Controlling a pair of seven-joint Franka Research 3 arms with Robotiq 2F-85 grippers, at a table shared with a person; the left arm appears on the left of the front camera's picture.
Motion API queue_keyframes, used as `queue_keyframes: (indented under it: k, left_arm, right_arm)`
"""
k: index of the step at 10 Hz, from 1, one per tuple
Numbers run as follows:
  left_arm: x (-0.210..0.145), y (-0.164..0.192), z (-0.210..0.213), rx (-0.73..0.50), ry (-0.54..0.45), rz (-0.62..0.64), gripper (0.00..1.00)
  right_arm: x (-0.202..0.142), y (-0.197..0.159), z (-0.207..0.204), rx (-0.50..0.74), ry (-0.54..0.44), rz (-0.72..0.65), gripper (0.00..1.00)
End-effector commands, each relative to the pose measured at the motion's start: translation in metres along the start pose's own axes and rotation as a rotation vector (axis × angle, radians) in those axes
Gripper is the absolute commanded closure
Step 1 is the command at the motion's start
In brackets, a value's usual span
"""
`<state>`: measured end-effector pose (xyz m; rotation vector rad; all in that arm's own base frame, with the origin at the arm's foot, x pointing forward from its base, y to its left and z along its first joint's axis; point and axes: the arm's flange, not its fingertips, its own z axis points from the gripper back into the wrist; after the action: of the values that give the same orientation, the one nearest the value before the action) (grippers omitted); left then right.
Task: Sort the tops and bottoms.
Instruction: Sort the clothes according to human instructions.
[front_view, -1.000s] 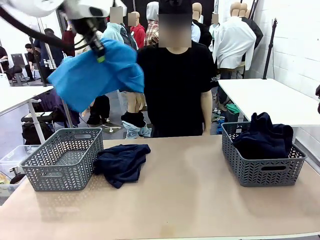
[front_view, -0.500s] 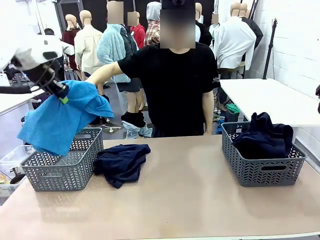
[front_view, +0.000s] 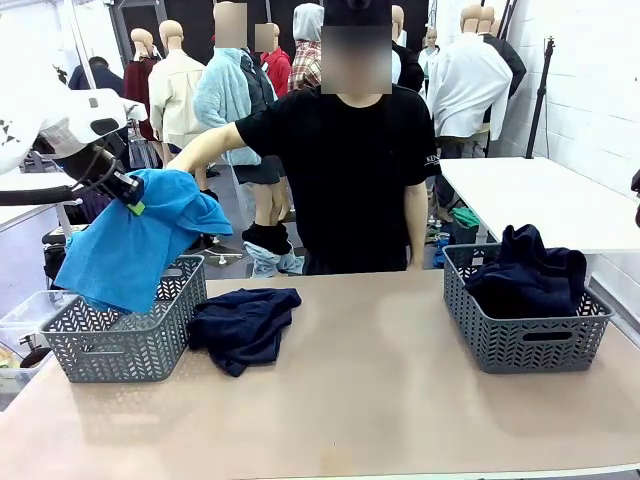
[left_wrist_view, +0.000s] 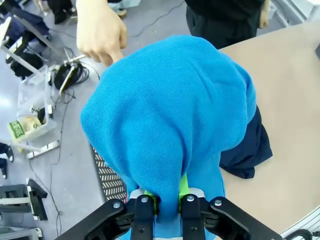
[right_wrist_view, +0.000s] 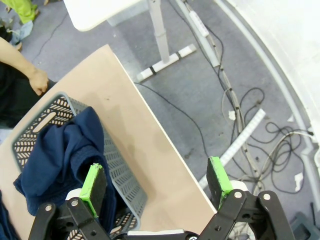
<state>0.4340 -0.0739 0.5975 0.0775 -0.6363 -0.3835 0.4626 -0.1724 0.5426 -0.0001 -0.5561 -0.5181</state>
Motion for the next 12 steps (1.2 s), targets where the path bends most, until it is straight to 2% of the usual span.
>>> queue_keyframes:
  k: [1, 3, 7, 10, 12]
  left_arm:
    - [-0.003, 0.003, 0.009, 0.012, 0.005, -0.009, 1.00]
    - [-0.001, 0.000, 0.003, 0.000, 0.005, 0.000, 1.00]
    - [-0.029, 0.057, -0.028, 0.004, 0.071, 0.224, 1.00]
    - [-0.042, 0.084, -0.067, -0.024, 0.121, 0.351, 1.00]
    - [-0.032, 0.082, -0.100, -0.080, 0.191, 0.322, 1.00]
  right_arm:
    - [0.000, 0.002, 0.000, -0.019, 0.004, 0.010, 0.00]
    - [0.000, 0.002, 0.000, -0.019, 0.004, 0.010, 0.00]
    - [0.000, 0.002, 0.000, -0.019, 0.004, 0.010, 0.00]
    - [0.000, 0.002, 0.000, -0.019, 0.004, 0.010, 0.00]
    - [0.000, 0.002, 0.000, -0.019, 0.004, 0.010, 0.00]
